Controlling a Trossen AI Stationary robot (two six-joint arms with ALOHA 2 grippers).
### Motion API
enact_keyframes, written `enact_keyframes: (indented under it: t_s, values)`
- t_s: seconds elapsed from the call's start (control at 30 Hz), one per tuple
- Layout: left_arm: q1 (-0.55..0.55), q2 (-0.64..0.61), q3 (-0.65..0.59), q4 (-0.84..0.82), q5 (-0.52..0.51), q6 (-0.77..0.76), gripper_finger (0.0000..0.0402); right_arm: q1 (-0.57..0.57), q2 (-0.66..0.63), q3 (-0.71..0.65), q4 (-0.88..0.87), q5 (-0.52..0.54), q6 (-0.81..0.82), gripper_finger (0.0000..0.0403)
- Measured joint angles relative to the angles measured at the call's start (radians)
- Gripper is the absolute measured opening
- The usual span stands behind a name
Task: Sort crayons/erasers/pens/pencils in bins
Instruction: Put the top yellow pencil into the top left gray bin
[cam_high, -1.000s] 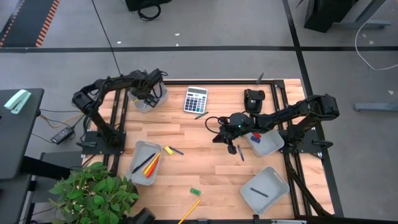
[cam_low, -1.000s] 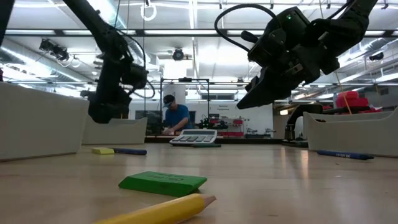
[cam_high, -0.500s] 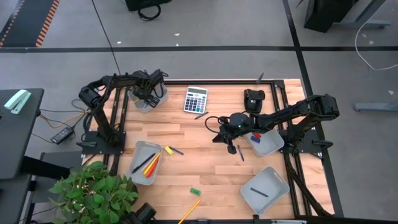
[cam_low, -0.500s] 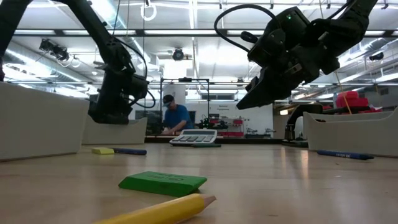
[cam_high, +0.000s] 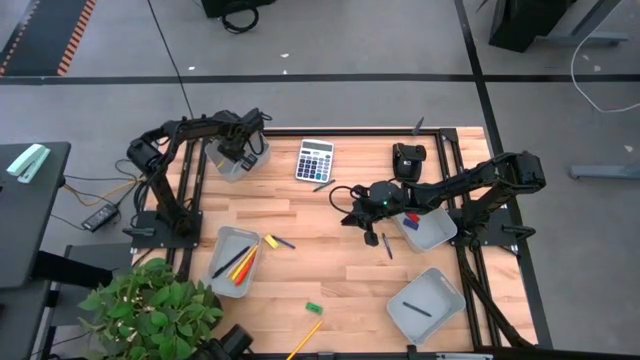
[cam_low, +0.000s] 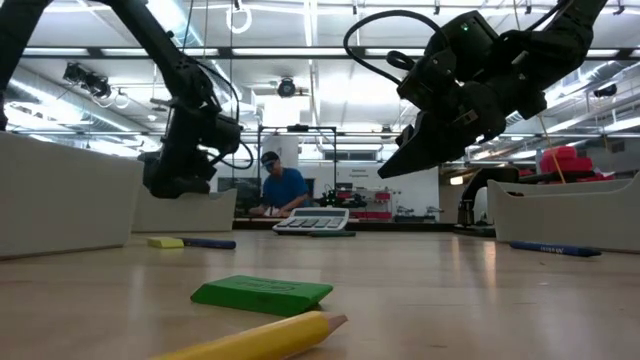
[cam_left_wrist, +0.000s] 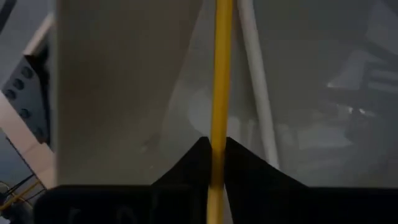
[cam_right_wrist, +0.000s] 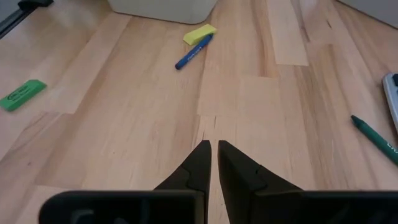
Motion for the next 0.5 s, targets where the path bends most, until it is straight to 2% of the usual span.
enact_keyframes:
  t_s: [0.2, 0.5]
  values:
    - [-0.02, 0.0, 0.081, -0.028, 0.007, 0.006, 0.0032, 0.0, 0.0, 0.0, 0.0, 0.0, -0.002, 0.0038]
    - [-0.04, 0.0, 0.1, -0.001, -0.002, -0.029, 0.0062, -0.018, 0.0, 0.0, -0.001, -0.002, -0.016, 0.0038]
